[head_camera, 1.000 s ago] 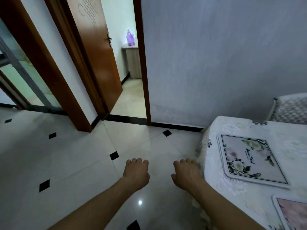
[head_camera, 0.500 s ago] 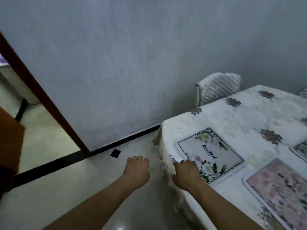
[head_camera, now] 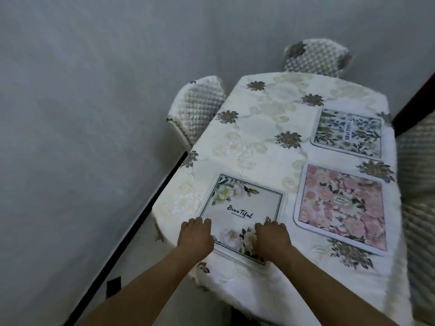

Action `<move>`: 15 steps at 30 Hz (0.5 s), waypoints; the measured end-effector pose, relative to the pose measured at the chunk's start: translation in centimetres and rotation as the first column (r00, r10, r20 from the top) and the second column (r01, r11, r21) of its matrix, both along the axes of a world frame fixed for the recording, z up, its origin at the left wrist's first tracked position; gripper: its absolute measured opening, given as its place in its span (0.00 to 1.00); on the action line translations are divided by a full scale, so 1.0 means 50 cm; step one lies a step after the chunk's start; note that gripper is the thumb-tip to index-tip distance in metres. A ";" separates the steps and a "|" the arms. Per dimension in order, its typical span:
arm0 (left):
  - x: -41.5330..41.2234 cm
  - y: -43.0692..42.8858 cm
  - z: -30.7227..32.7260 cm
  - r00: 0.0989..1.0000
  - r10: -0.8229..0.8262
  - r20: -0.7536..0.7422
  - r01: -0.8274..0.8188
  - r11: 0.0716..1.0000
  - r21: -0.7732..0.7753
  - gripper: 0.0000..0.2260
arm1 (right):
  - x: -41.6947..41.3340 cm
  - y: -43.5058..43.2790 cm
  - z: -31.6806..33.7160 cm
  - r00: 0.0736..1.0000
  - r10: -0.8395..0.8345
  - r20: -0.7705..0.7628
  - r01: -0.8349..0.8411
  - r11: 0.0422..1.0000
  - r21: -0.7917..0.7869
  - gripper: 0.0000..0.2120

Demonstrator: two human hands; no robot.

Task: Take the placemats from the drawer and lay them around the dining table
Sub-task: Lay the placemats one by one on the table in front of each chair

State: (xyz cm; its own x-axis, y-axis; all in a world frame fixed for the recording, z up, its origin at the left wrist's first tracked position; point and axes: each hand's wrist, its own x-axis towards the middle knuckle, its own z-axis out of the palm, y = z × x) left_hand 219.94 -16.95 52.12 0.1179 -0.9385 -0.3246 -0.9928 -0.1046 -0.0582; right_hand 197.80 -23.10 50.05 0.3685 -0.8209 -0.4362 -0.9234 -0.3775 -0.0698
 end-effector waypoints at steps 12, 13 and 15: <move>0.085 -0.194 -0.115 0.999 -0.034 -0.019 0.036 0.988 0.152 0.22 | -0.001 -0.033 -0.079 0.837 -0.542 0.082 0.530 0.838 0.128 0.21; 0.087 -0.201 -0.119 0.999 -0.024 -0.044 0.031 0.987 0.158 0.22 | 0.004 -0.033 -0.080 0.819 -0.566 0.094 0.553 0.823 0.133 0.22; 0.087 -0.211 -0.126 0.996 -0.041 -0.084 0.054 0.986 0.157 0.22 | 0.015 -0.035 -0.084 0.785 -0.612 0.100 0.598 0.789 0.139 0.23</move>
